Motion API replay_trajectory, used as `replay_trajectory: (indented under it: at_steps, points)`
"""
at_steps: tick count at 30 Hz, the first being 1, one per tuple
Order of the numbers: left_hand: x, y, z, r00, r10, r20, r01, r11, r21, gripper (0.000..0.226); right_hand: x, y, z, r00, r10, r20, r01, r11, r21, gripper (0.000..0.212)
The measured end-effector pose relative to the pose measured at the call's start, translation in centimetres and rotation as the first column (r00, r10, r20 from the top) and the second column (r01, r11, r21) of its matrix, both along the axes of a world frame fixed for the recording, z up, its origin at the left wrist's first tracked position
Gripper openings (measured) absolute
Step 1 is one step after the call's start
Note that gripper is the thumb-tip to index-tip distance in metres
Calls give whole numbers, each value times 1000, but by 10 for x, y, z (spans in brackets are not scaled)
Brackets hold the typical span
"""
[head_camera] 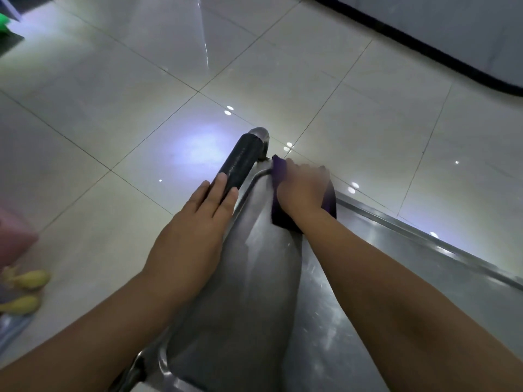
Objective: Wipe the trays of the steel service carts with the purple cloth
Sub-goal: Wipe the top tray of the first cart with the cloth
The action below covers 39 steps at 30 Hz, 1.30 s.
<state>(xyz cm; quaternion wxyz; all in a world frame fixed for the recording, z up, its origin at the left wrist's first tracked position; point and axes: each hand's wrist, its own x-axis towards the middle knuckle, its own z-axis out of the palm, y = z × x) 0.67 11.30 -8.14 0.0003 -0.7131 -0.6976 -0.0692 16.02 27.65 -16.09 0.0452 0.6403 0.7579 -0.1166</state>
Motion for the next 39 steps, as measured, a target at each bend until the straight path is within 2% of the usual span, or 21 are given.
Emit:
replay_trajectory:
  at_steps: [3, 9, 14, 21, 23, 25, 28, 32, 35, 39]
  points:
    - [0, -1, -1, 1000, 1, -21, -1, 1000, -9, 89, -8, -5, -4, 998, 68, -5, -68, 998, 9, 67]
    - [0, -2, -2, 1000, 8, -12, -8, 1000, 4, 81, -1, -35, -6, 982, 184, 27, -184, 983, -5, 69]
    - [6, -4, 3, 999, 36, 32, -36, 999, -26, 72, 2, -89, -7, 929, 370, 7, -369, 929, -27, 67]
    - [15, -11, 14, 995, 98, -30, -98, 995, -8, 57, 5, -178, -11, 853, 518, -56, -520, 854, -18, 68]
    - [16, -13, 15, 996, 78, -43, -78, 997, -1, 52, 4, -205, -8, 826, 559, -75, -564, 824, -57, 68]
    - [16, -14, 17, 996, 31, -80, -29, 999, 25, 47, 6, -230, -5, 790, 609, -72, -613, 785, -84, 70]
    - [17, -18, 19, 967, -18, -253, 31, 998, 50, 43, 13, -259, 0, 719, 689, -91, -695, 712, -100, 69]
    - [42, -36, 17, 927, 83, -367, -93, 996, -8, 70, 32, -264, -1, 648, 755, -97, -761, 639, -111, 64]
    - [58, -70, 9, 890, 146, -432, -189, 980, -57, 85, 54, -249, -1, 678, 728, -102, -735, 671, -97, 63]
    - [70, -103, 6, 846, 171, -505, -299, 937, -184, 81, 108, -209, -2, 791, 605, -84, -610, 791, -51, 64]
